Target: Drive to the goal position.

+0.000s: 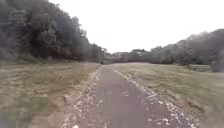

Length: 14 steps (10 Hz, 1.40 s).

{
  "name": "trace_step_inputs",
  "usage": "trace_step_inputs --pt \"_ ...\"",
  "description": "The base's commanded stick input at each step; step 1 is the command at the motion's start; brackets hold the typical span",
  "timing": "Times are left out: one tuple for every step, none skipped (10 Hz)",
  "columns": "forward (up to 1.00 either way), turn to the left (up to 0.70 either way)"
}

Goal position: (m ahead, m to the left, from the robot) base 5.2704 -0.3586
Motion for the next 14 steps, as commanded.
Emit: trace_step_inputs --pt "0.60 0.00" --pt "0.60 0.00" --pt "0.60 0.00" --pt "0.60 0.00" --pt "0.60 0.00" --pt "0.60 0.00" --pt "0.60 0.00" --pt "0.60 0.00" --pt "0.60 0.00" --pt "0.60 0.00" --pt "0.60 0.00" --pt "0.60 0.00" --pt "0.60 0.00" --pt "0.60 0.00"
